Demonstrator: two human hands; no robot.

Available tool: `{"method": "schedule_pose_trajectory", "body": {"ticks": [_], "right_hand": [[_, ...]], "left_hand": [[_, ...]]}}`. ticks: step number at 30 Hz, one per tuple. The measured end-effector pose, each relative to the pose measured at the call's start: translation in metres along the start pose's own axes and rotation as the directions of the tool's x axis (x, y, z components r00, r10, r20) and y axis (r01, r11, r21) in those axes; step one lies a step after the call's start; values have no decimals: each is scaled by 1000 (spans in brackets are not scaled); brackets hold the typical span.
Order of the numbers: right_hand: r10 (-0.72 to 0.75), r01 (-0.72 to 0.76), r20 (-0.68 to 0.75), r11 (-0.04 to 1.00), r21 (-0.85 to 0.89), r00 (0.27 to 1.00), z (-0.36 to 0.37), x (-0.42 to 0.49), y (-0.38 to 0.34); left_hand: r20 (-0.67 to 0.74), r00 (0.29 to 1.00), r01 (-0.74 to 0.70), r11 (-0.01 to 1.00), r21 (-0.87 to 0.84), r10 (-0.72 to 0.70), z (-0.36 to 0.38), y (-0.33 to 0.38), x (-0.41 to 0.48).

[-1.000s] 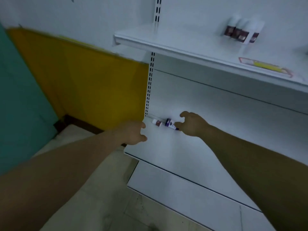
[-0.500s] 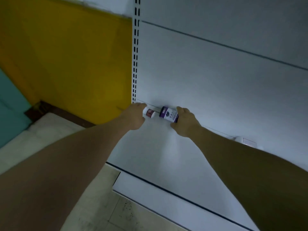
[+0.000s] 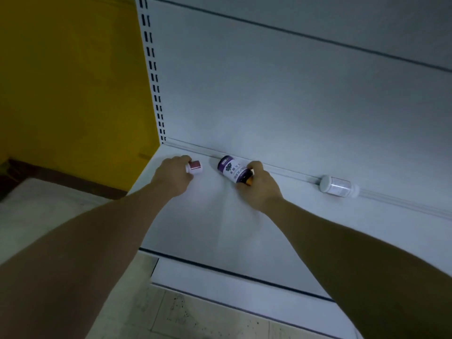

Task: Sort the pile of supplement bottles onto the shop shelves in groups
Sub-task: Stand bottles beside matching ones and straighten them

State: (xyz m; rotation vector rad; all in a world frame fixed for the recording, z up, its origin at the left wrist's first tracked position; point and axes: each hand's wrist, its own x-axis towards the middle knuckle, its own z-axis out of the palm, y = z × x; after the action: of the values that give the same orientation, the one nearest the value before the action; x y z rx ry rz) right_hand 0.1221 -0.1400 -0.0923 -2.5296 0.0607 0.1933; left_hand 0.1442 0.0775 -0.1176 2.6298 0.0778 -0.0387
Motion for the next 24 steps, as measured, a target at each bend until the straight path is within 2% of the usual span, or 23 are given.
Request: {"method": "schedule_pose_trajectory", "body": {"ticks": [2, 5, 8, 13, 16, 20, 22, 24], "right_hand": [[45, -38, -56, 992, 120, 997, -10, -20, 10], [162, -136, -115, 968, 212, 980, -31, -51, 26], [273, -223, -174, 939, 260, 946, -56, -82, 46], [401, -319, -291, 902, 290, 869, -99, -122, 91], [437, -356, -315, 891, 283, 843, -119, -133, 123], [403, -307, -354, 904, 297, 844, -138, -130, 164], [361, -258, -368, 918, 302, 857, -144, -126, 183], [310, -198, -378, 931, 307, 872, -147, -122, 199]], "left_hand": [[34, 998, 48, 991, -126, -44, -3, 11, -13], [81, 997, 36, 975, -218, -18, -6, 36, -32], [147, 988, 3, 960, -280, 40, -7, 66, -51], [265, 961, 50, 900, -433, 74, 7, 127, -76], [304, 945, 25, 896, -443, 123, 29, 170, -83], [286, 935, -81, 911, -405, 210, 71, 220, -75], [236, 945, -131, 923, -362, 227, 90, 242, -68], [125, 954, -233, 938, -256, 271, 105, 264, -62]]}}
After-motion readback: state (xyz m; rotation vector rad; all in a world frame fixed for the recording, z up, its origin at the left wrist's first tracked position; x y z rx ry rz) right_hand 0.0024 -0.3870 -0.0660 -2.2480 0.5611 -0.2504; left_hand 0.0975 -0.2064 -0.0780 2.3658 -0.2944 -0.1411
